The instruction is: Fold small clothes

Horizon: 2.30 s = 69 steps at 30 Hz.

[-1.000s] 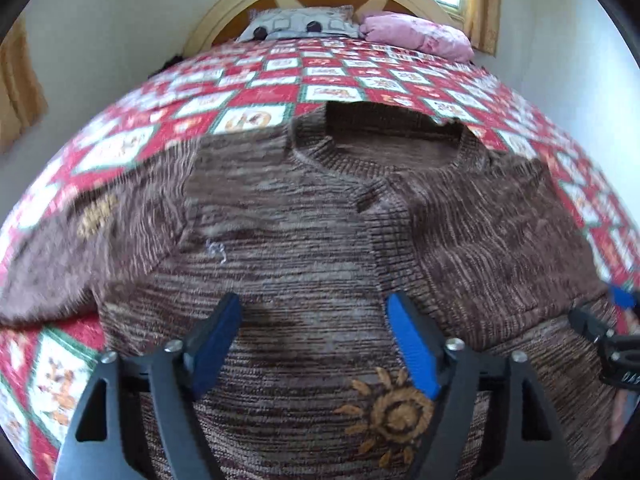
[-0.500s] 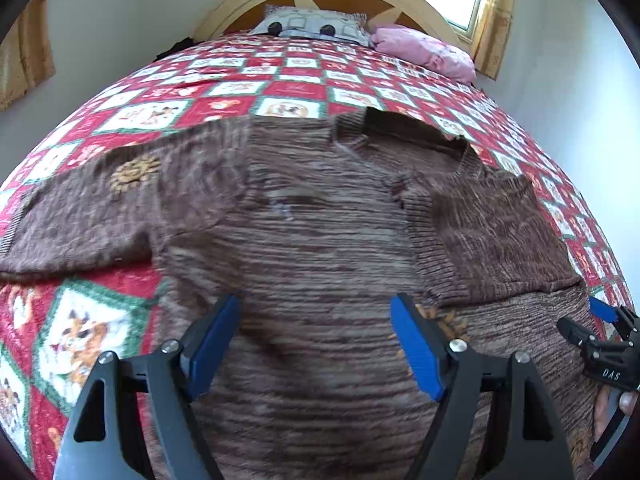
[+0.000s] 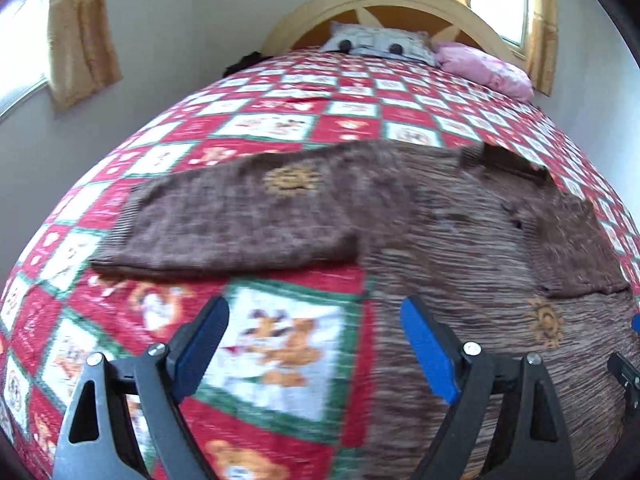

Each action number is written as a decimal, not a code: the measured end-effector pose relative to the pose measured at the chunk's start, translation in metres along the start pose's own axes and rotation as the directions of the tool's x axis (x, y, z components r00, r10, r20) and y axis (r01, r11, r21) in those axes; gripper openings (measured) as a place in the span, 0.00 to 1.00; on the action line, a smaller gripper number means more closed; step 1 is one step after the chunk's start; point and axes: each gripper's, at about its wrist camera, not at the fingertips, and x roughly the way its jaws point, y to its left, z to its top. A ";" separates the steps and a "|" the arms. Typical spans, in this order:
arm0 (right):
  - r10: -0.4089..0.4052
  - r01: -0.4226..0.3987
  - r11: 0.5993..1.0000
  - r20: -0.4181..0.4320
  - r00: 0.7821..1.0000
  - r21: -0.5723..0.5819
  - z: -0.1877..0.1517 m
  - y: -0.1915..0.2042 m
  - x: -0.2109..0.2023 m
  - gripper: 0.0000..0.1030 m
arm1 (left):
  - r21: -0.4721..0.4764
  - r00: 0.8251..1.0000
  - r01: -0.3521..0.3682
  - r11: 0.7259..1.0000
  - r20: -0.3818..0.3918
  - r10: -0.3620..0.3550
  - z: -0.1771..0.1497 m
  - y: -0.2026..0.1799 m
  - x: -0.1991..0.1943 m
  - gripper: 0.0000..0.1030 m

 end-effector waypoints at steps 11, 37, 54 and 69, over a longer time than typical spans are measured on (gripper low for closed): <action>0.043 -0.043 0.999 0.039 0.998 0.013 0.001 0.031 -0.007 0.89 | -0.023 0.997 -0.066 0.998 -0.031 0.065 -0.008 0.042 0.013 0.88; 0.074 -0.074 0.997 0.036 0.997 0.001 -0.013 0.068 0.007 0.89 | -0.358 0.992 -0.126 0.925 -0.071 0.107 -0.005 0.169 0.026 0.86; 0.069 -0.069 0.998 0.004 0.998 0.001 -0.016 0.072 0.018 0.89 | -0.521 0.999 -0.032 0.853 -0.018 0.027 0.018 0.191 0.059 0.09; 0.064 -0.064 0.997 0.019 0.998 0.033 -0.017 0.069 0.019 0.89 | -0.489 0.987 0.152 0.859 0.128 -0.102 0.044 0.175 0.027 0.06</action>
